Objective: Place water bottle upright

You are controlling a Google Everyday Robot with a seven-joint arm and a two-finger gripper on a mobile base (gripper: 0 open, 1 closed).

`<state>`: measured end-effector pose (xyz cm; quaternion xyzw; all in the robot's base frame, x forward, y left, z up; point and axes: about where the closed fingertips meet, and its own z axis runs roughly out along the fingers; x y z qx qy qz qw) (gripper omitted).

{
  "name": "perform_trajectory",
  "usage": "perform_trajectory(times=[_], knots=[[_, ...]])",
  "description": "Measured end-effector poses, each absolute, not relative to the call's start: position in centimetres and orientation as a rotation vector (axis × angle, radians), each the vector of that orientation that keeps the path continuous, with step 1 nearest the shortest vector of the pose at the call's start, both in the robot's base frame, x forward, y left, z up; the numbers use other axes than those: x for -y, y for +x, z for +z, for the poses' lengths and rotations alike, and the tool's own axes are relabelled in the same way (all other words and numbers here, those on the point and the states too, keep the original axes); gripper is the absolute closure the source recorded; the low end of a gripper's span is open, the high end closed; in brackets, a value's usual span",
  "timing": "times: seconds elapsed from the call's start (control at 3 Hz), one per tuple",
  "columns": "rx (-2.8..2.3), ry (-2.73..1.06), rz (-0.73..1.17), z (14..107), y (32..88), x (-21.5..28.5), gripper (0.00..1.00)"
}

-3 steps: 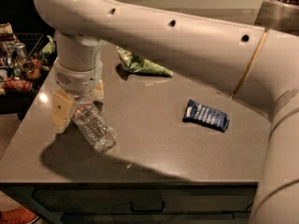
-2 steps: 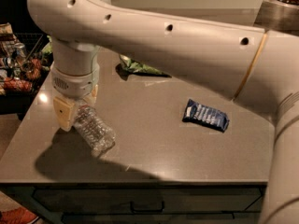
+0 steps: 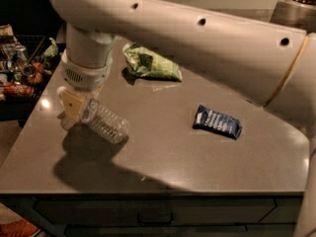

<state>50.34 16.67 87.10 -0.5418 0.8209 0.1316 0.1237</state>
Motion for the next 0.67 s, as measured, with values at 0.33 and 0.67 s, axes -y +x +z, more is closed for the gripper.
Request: perform_trajectory(times=[0.33,0.67], knots=[[-2.203,-1.6,0.481,91.3,52.2,-15.4,1.0],[-2.085,-1.578,0.519,93.9,53.1,-14.3,1.0]])
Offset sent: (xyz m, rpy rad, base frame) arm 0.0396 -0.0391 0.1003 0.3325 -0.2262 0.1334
